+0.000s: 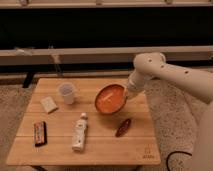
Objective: Pick up the ceramic bowl
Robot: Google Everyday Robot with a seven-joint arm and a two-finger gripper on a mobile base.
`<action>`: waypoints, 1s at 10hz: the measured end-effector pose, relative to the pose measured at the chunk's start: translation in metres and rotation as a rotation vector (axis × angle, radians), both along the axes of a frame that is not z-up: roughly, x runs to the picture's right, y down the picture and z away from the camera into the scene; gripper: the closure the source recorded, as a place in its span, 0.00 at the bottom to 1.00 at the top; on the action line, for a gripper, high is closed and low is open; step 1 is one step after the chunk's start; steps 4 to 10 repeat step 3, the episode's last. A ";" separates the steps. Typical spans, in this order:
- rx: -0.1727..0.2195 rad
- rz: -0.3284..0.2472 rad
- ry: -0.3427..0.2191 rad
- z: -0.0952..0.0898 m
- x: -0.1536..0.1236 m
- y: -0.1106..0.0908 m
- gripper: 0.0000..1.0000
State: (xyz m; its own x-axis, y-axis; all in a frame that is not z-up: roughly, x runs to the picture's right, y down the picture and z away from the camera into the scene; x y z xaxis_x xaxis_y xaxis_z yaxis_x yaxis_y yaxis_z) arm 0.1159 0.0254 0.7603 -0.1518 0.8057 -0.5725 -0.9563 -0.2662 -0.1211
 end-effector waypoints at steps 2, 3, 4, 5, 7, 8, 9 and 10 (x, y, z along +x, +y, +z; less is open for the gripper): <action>0.047 -0.017 -0.031 -0.021 -0.006 -0.013 0.91; 0.053 -0.027 -0.037 -0.026 -0.007 -0.018 0.91; 0.053 -0.027 -0.037 -0.026 -0.007 -0.018 0.91; 0.053 -0.027 -0.037 -0.026 -0.007 -0.018 0.91; 0.053 -0.027 -0.037 -0.026 -0.007 -0.018 0.91; 0.053 -0.027 -0.037 -0.026 -0.007 -0.018 0.91; 0.053 -0.027 -0.037 -0.026 -0.007 -0.018 0.91; 0.053 -0.027 -0.037 -0.026 -0.007 -0.018 0.91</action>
